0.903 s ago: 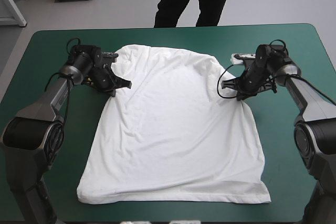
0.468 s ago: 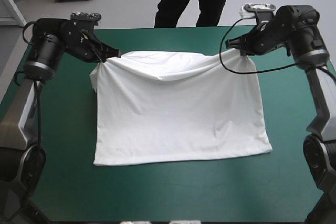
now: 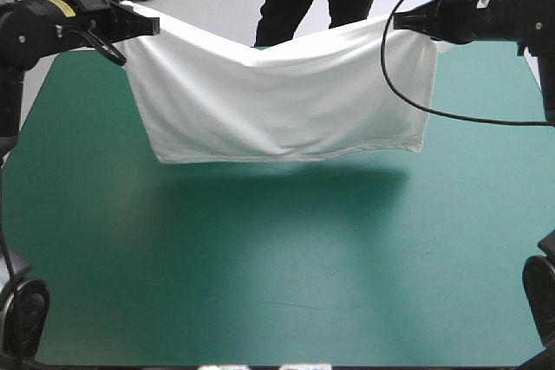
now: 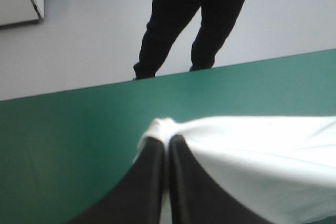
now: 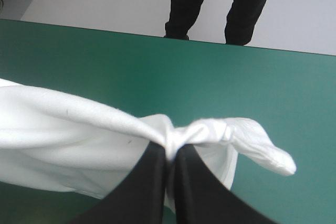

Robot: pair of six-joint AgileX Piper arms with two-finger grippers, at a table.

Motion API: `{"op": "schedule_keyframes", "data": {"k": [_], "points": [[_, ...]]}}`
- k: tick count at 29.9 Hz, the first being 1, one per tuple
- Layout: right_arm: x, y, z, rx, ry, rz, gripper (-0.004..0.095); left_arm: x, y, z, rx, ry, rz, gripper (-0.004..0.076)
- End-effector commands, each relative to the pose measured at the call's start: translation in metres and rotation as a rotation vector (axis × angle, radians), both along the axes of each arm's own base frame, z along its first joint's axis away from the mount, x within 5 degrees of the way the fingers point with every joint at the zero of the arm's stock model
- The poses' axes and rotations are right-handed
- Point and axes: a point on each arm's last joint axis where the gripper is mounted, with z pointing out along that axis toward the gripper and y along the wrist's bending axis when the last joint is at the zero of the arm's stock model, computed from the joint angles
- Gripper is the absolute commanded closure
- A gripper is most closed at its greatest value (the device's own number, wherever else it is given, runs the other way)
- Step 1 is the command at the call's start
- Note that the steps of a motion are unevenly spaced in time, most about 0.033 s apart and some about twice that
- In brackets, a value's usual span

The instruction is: Fold the cloth

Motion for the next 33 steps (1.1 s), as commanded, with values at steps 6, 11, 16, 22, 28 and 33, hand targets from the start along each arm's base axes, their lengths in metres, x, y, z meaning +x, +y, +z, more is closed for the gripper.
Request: {"op": "schedule_keyframes", "data": {"k": [6, 11, 16, 22, 28, 33], "points": [[-0.039, -0.005, 0.032, 0.012, -0.116, 0.008, 0.0925, -0.034, 0.005, 0.042, -0.045, -0.218, -0.003, 0.0733], [-0.028, -0.005, 0.031, -0.001, -0.152, -0.002, 0.0925, -0.02, 0.004, 0.035, -0.031, -0.205, 0.001, 0.0733], [-0.001, -0.008, 0.027, -0.038, -0.248, -0.063, 0.0925, 0.011, 0.003, 0.025, 0.006, -0.251, 0.037, 0.0733], [0.035, -0.008, 0.021, -0.044, -0.378, -0.106, 0.0925, 0.048, -0.003, 0.017, 0.003, -0.373, 0.046, 0.0733], [0.057, -0.005, 0.011, -0.051, -0.42, -0.111, 0.0925, 0.071, -0.008, 0.012, -0.014, -0.47, 0.045, 0.0733], [0.079, -0.002, -0.017, -0.07, -0.305, -0.1, 0.0925, 0.091, -0.01, -0.011, 0.019, -0.378, 0.048, 0.0733]]}}
